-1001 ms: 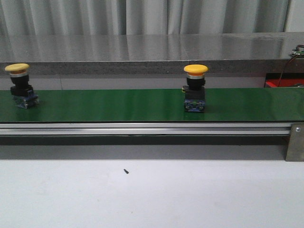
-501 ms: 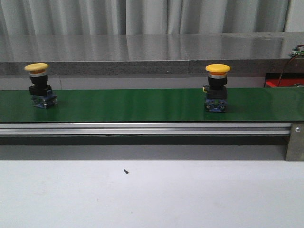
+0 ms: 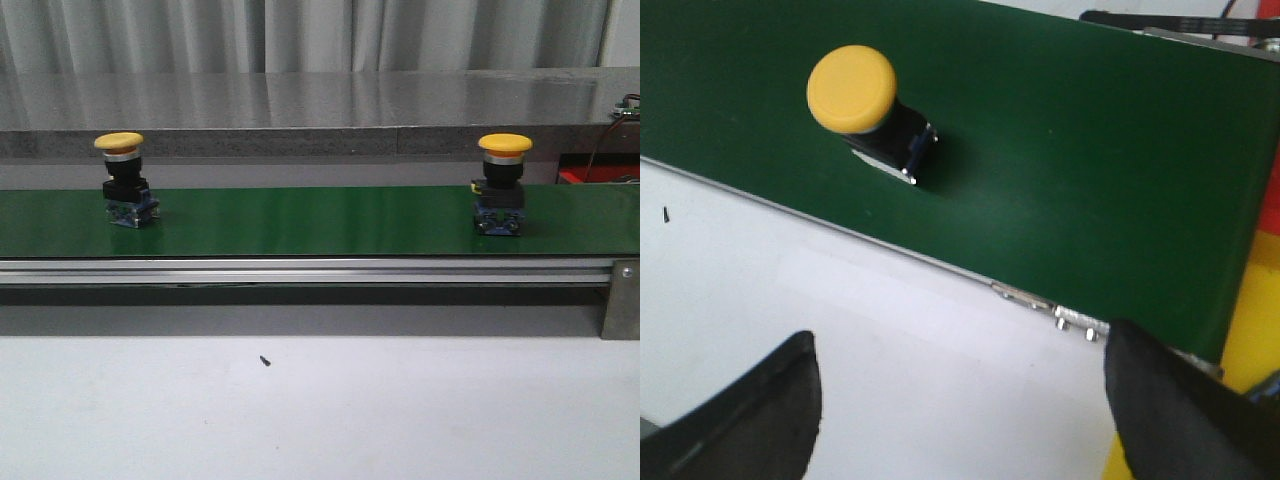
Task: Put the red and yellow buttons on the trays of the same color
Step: 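Lower the right gripper onto the first yellow button at the belt end, then carry the yellow button into the yellow tray and open the right gripper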
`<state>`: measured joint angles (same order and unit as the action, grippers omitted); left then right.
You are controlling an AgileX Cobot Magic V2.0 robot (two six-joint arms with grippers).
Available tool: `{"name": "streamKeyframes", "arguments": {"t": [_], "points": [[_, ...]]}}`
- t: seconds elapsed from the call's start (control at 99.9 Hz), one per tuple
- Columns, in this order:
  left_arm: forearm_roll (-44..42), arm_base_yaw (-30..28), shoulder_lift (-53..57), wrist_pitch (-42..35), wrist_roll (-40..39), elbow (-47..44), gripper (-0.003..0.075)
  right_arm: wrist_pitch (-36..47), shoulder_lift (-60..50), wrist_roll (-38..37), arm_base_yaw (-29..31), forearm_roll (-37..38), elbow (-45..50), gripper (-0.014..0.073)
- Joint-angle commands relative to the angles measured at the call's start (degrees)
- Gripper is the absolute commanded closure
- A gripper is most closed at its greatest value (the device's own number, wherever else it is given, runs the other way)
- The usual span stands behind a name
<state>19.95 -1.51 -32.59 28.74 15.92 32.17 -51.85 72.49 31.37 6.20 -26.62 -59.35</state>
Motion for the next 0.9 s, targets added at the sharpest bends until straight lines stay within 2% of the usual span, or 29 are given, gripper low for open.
{"name": "streamKeyframes", "arguments": {"t": [0.0,0.28,0.601,0.671,0.821,0.891], "points": [[1.3,0.5,0.0,-4.2,0.1,1.6,0.0739,3.5,2.9,1.3,-1.9,0.8,-3.4,0.0013],[1.3,0.5,0.0,-4.2,0.1,1.6,0.074,4.3,13.9,1.3,-5.4,2.3,-10.2,0.0013],[1.3,0.5,0.0,-4.2,0.1,1.6,0.0739,4.5,21.0,1.3,-7.1,2.3,-15.2,0.0018],[1.3,0.5,0.0,-4.2,0.1,1.6,0.074,4.5,22.2,1.2,-7.1,2.5,-15.5,0.0071],[1.3,0.5,0.0,-4.2,0.1,1.6,0.074,3.6,22.8,1.2,-7.1,2.5,-15.7,0.0306],[1.3,0.5,0.0,-4.2,0.1,1.6,0.0739,1.4,22.8,0.9,-6.9,2.8,-16.7,0.0367]]}}
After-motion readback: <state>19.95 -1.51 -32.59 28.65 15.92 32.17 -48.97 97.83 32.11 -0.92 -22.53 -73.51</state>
